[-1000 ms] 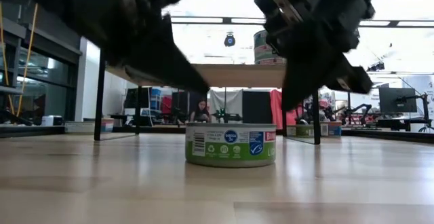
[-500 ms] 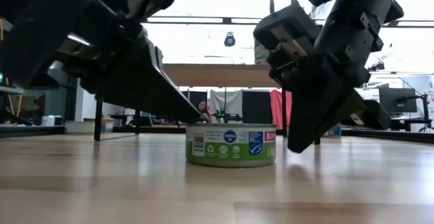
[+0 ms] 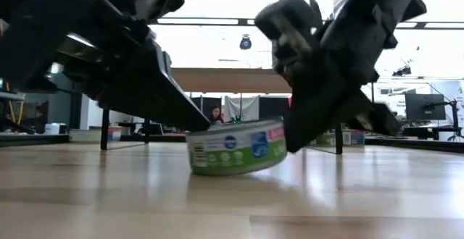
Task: Stack canned seafood by type on shelf
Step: Stack the green white tuna can on top of the other green white tuna can on the shelf
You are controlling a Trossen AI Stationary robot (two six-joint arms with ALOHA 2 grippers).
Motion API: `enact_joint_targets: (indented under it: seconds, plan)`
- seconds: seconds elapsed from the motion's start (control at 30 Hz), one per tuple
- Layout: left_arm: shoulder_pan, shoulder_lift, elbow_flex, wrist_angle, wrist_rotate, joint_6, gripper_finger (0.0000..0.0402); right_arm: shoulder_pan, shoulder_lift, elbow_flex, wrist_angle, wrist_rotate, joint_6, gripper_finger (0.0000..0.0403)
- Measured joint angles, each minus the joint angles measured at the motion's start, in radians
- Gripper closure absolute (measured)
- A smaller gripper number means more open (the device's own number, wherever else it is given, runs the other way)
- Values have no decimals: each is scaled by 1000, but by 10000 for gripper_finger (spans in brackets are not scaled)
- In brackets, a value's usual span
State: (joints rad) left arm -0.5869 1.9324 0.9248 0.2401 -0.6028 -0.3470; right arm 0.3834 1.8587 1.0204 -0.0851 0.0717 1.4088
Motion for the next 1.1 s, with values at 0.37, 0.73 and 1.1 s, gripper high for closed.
enact_joint_targets:
  seconds: [0.37, 0.73, 1.1]
  plan:
    - [-28, 0, 0, -39, -51, -19, 402, 52, -6, 111, -8, -32, -4, 403]
    - [-27, 2, -1, -34, -28, -37, 401, 41, -5, 141, -15, -1, -48, 403]
    - [-30, -26, -1, -137, 60, -170, 402, 66, -64, 221, -167, 21, -155, 403]
